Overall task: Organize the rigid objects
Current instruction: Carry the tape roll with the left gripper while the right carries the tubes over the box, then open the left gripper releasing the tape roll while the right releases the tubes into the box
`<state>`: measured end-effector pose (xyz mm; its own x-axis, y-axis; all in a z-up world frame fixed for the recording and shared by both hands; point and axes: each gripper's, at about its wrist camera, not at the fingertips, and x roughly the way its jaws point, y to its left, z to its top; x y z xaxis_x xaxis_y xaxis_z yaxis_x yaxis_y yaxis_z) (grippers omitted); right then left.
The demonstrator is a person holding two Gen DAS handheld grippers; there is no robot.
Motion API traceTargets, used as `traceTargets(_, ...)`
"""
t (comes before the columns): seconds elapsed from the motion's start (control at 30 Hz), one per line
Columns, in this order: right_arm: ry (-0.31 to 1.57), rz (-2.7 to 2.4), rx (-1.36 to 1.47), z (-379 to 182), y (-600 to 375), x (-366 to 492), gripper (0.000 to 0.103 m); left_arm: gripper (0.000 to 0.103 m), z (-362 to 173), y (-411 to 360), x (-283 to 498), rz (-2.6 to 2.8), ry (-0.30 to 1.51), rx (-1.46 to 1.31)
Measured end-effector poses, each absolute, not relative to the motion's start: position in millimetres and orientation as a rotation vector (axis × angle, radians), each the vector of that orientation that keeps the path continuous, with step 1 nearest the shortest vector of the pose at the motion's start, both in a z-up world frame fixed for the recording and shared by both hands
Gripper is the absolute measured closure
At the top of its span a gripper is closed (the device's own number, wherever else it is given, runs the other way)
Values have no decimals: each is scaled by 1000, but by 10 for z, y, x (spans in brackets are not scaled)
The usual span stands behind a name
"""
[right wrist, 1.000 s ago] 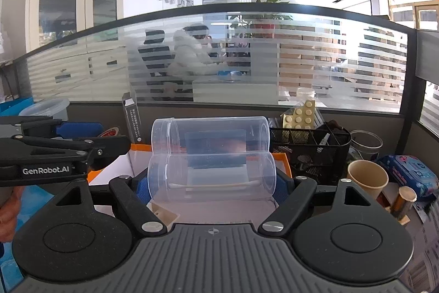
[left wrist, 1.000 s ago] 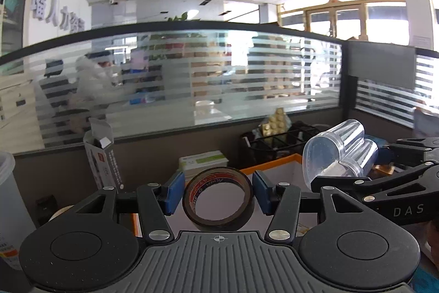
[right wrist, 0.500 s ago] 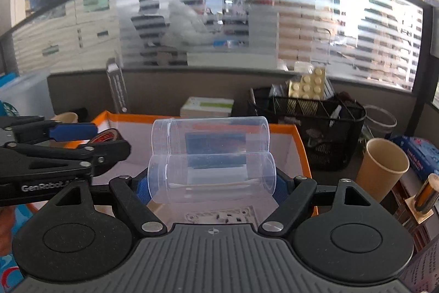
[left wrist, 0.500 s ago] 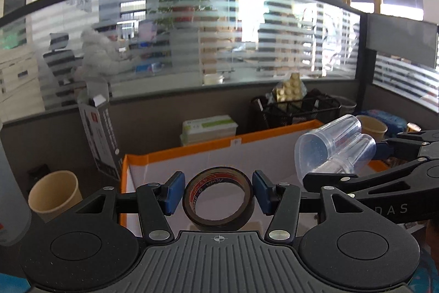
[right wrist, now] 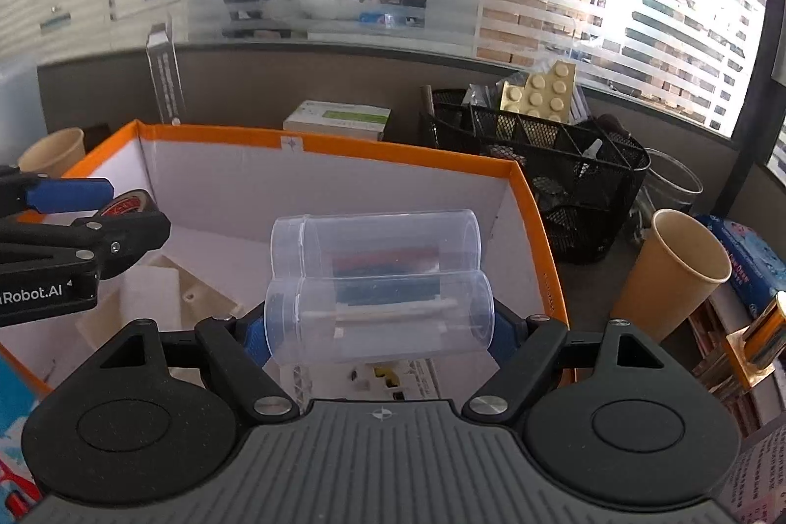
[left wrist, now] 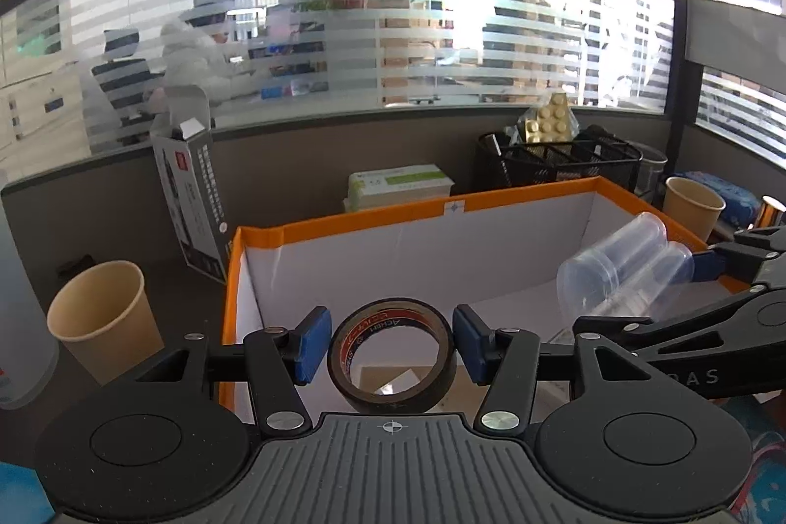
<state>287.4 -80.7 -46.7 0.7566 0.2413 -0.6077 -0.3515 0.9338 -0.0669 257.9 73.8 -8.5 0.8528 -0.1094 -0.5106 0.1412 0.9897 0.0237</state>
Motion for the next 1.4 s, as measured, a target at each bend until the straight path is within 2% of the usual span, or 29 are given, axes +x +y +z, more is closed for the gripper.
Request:
traceTargets(0.03,639,324,-183,-468,-803,2873,21,49,-75,740,2580,-129,533,58)
traceTargets(0.1,643,321,-191,-467,-793,2861,21,42,-73,724,2583,-123,539,69)
traceTargets(0.17,645,318,-198,-466,-788,2845,20,24,-54,711,2567,-108,529,79)
traceTargets(0.23,639,318,-196,-448,-799,2818,20,15,-26,706,2533,-99,518,78)
traceTargets(0.63,556,313,-191,-119,-859,2419,20,5,240,709,2161,-61,464,91)
traceTargets(0.97,421,432,-139,82,-1025,1650,20,0,375,740,1569,-89,391,134)
traceTargets(1.1,436,534,-119,-54,-1149,1361,20,0,209,870,1271,-156,372,177)
traceTargets(1.4,604,545,-168,-720,-1212,1377,31,0,-314,1056,1007,-347,470,288)
